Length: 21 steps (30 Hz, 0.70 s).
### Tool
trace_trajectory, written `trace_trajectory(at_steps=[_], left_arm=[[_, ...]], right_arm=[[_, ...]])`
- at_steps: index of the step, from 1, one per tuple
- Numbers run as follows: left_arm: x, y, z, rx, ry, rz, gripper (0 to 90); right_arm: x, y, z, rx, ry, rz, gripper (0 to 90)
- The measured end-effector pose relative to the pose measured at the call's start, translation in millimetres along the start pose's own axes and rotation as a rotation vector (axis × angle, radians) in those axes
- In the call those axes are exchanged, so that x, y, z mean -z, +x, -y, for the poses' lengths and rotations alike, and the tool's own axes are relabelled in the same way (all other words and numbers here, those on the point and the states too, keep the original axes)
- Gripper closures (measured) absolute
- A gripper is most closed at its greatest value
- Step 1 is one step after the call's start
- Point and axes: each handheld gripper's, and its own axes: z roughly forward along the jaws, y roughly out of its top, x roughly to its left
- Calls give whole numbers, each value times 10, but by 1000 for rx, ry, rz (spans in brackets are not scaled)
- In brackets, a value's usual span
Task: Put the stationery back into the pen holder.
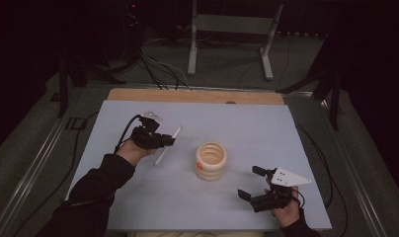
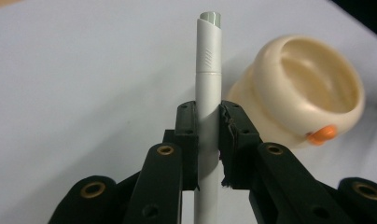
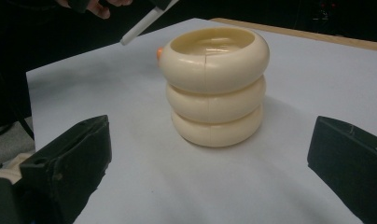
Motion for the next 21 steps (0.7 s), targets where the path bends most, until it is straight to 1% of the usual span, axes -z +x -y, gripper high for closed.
trace_trajectory(at_steps=[8, 9, 10, 11, 12, 14, 15, 16, 17, 21], left_arm=[[101, -78, -64, -27, -104, 23, 792], [109, -89, -68, -31, -118, 21, 792], [109, -89, -68, -31, -118, 21, 792], [120, -99, -76, -32, -144, 32, 792], [123, -106, -78, -34, -156, 39, 792], [132, -116, -84, -43, -169, 32, 791], [138, -118, -86, -35, -180, 42, 792], [146, -120, -86, -40, -194, 48, 792], [154, -128, -86, -47, -209, 43, 792], [180, -139, -87, -53, -254, 57, 791]], right_arm=[[5, -1, -2, 1, 0, -1, 0], [4, -1, -2, 1, 0, -1, 0], [4, -1, -2, 1, 0, -1, 0], [4, 0, -2, 2, 1, -1, 0], [5, -1, -2, 2, 2, -1, 0], [4, 0, -3, 2, 3, -2, 0], [4, 1, -3, 2, 4, -2, 0], [4, 1, -4, 4, 4, -2, 0], [4, 0, -4, 3, 4, -2, 0], [8, -1, -4, 2, 3, 0, 0]])
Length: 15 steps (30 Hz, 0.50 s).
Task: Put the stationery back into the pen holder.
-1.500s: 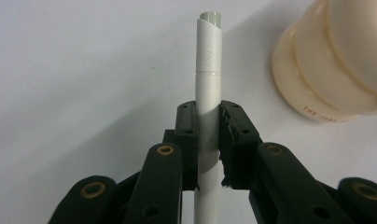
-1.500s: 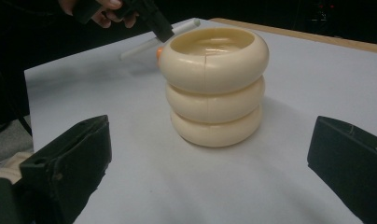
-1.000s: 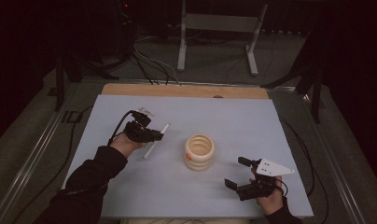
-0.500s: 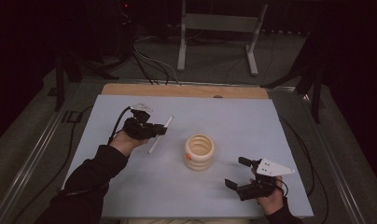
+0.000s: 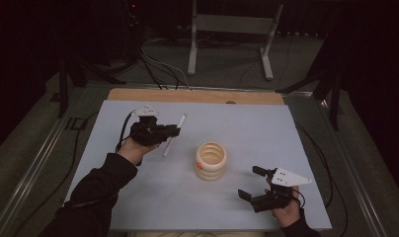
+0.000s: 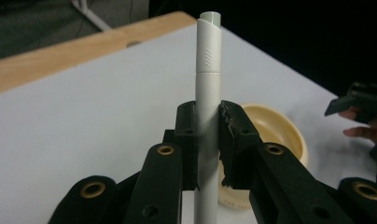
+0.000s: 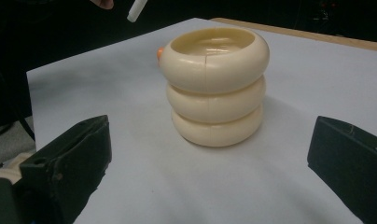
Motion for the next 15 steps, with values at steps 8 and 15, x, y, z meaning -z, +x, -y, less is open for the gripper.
trace_trajectory(at_steps=[8, 15], left_arm=[[30, -55, -20, -33, -101, 15, 791], [21, -99, -35, -49, -148, 38, 791]], right_arm=[[-4, 2, 0, 2, 1, -1, 0], [-5, 2, 0, 1, 2, -3, 0]])
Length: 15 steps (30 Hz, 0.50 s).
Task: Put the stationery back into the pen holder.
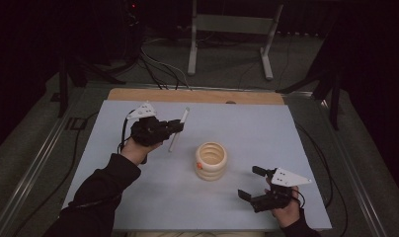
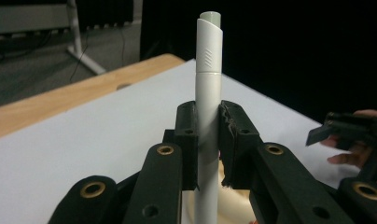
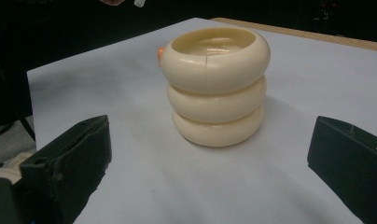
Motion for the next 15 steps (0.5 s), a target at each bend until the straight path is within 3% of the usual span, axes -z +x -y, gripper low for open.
trace_trajectory(at_steps=[5, 15], left_arm=[[-26, -35, -25, -5, -40, 32, 791], [-146, -130, -67, -19, -74, 80, 791]], right_arm=[[0, 3, -2, 0, 0, 0, 0], [0, -1, -1, 0, 0, -2, 0]])
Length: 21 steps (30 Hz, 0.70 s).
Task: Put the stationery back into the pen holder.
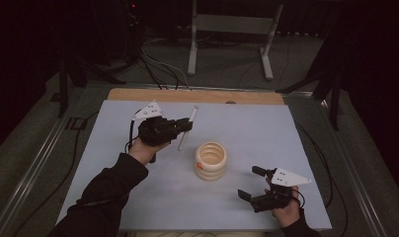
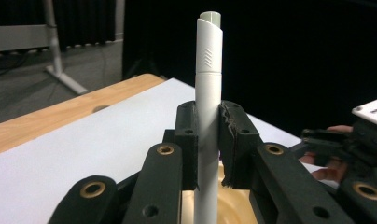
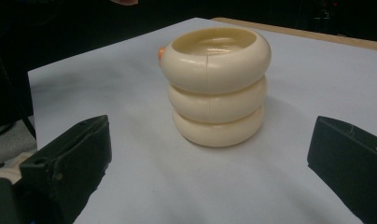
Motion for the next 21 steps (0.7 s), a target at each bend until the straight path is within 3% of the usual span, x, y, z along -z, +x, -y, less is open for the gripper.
trace_trajectory(at_steps=[21], left_arm=[[-256, -153, -21, -22, -28, 73, 791]], right_arm=[[11, 6, -5, -2, -6, -2, 0]])
